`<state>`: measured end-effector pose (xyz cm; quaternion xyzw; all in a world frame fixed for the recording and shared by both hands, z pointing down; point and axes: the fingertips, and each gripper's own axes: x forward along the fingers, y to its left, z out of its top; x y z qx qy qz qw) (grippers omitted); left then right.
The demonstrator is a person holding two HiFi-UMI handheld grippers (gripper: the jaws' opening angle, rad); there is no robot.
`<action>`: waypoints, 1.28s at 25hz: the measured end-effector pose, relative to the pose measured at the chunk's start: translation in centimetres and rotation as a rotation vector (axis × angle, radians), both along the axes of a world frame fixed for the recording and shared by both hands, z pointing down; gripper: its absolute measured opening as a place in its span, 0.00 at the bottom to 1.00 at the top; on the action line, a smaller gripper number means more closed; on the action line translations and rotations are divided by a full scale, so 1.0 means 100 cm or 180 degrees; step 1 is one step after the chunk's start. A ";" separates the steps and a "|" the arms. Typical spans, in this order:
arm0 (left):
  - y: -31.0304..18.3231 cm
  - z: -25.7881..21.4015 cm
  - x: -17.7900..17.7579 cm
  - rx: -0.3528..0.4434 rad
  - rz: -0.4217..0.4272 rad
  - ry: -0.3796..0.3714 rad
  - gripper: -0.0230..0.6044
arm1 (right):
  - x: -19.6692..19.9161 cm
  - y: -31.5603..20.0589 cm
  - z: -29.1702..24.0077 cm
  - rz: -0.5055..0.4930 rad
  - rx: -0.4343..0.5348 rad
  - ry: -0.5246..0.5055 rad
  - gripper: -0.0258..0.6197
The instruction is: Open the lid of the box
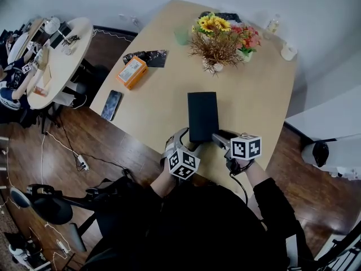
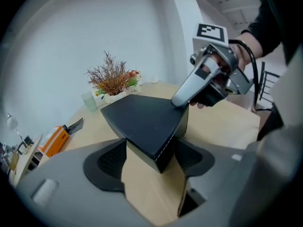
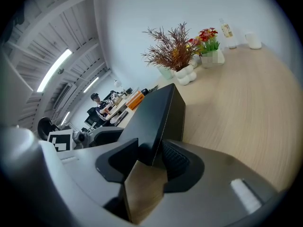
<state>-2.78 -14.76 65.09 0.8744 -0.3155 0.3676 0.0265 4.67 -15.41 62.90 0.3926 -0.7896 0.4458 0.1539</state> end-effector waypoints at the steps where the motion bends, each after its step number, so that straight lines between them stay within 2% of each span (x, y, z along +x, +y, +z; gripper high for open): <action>1: 0.000 0.001 -0.001 0.0081 0.0041 -0.0074 0.53 | 0.000 0.000 0.000 -0.0015 0.0003 0.0013 0.28; 12: 0.001 0.002 -0.003 0.0802 0.0216 -0.0610 0.52 | -0.001 0.000 0.001 -0.0074 0.0012 0.0083 0.28; 16: 0.000 -0.003 -0.003 0.1058 0.0303 -0.0758 0.55 | -0.001 0.000 0.000 -0.0049 -0.0004 0.0002 0.28; 20: -0.001 -0.007 -0.003 0.1204 0.0409 -0.0881 0.58 | 0.000 -0.001 -0.002 -0.0009 -0.0017 -0.0109 0.28; 22: 0.000 -0.022 0.001 0.1277 0.0475 -0.0742 0.59 | 0.002 -0.001 -0.006 0.0031 0.0004 -0.0200 0.28; 24: 0.002 -0.050 0.012 0.1340 0.0562 -0.0437 0.58 | 0.005 -0.001 -0.013 0.0087 0.0071 -0.0234 0.28; 26: 0.007 -0.079 0.029 0.1397 0.0697 -0.0123 0.58 | 0.009 0.000 -0.021 0.0122 0.0205 -0.0095 0.28; 28: 0.014 -0.103 0.051 0.1421 0.0853 0.0135 0.57 | 0.015 0.002 -0.028 0.0110 0.0383 0.0182 0.27; 30: 0.021 -0.117 0.073 0.1434 0.1010 0.0249 0.57 | 0.025 0.004 -0.035 0.0152 0.0529 0.0366 0.25; 32: 0.028 -0.122 0.093 0.1455 0.1167 0.0259 0.57 | 0.042 0.006 -0.045 0.0356 0.0587 0.0277 0.22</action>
